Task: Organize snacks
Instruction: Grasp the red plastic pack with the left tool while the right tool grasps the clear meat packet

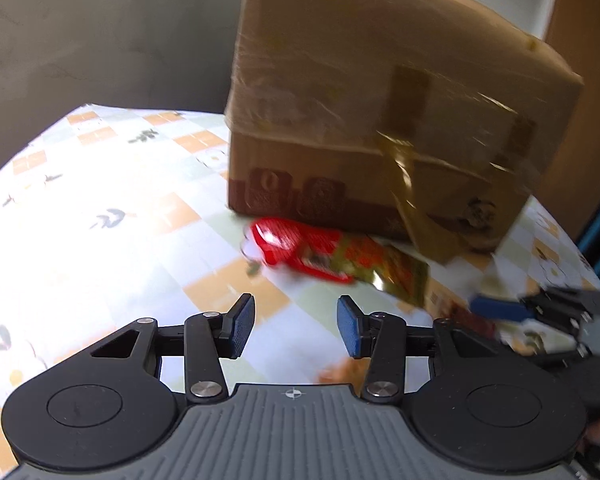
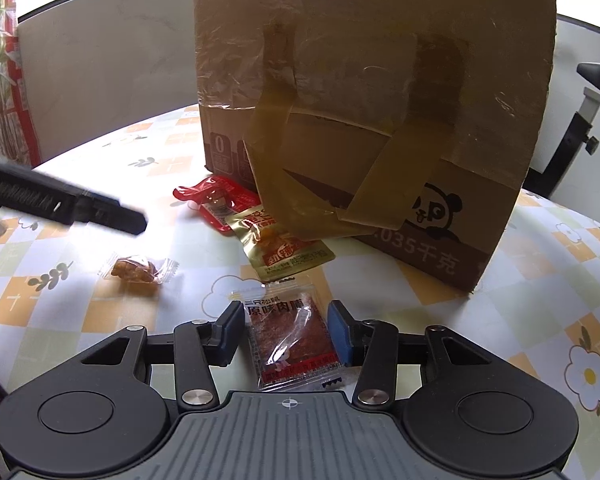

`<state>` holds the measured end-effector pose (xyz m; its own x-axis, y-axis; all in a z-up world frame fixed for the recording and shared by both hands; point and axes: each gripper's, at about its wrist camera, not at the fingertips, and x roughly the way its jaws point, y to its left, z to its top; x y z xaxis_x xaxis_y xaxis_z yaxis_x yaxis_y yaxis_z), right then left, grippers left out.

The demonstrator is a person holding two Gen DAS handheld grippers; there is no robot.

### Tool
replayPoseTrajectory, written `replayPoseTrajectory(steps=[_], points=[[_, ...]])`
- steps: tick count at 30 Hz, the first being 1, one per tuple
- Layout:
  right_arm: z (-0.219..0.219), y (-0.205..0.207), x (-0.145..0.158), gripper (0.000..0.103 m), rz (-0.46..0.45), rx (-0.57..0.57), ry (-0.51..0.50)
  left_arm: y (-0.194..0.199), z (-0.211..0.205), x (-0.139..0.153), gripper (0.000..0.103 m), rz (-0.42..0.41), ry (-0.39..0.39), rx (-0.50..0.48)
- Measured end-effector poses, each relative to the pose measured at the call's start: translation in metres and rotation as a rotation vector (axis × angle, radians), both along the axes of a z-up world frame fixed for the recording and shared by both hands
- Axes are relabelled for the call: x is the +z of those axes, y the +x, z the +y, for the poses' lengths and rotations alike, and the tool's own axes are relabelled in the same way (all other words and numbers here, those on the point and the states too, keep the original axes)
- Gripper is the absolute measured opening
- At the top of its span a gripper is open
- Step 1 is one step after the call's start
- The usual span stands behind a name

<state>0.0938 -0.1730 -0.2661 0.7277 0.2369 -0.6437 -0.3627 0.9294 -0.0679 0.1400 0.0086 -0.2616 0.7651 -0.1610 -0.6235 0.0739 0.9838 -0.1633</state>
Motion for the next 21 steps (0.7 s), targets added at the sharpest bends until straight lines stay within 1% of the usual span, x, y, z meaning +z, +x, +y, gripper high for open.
replayPoseTrajectory(steps=[6,9,14,17,21], points=[[0.001,0.000,0.000,0.043,-0.002,0.000,-0.004,0.048,0.003,-0.004,0.050,0.009,-0.010,0.037],[0.001,0.000,0.000,0.043,-0.001,0.000,-0.002,0.062,-0.003,-0.010,0.050,0.014,-0.022,0.052],[0.001,0.000,0.000,0.043,-0.001,0.000,-0.001,0.079,-0.012,-0.016,0.051,0.049,-0.039,0.070],[0.001,0.000,0.000,0.043,-0.001,0.000,0.000,0.086,-0.017,-0.019,0.052,0.045,-0.009,0.077],[0.001,0.000,-0.001,0.043,-0.001,0.000,0.001,0.082,-0.025,-0.023,0.052,0.024,0.037,0.076]])
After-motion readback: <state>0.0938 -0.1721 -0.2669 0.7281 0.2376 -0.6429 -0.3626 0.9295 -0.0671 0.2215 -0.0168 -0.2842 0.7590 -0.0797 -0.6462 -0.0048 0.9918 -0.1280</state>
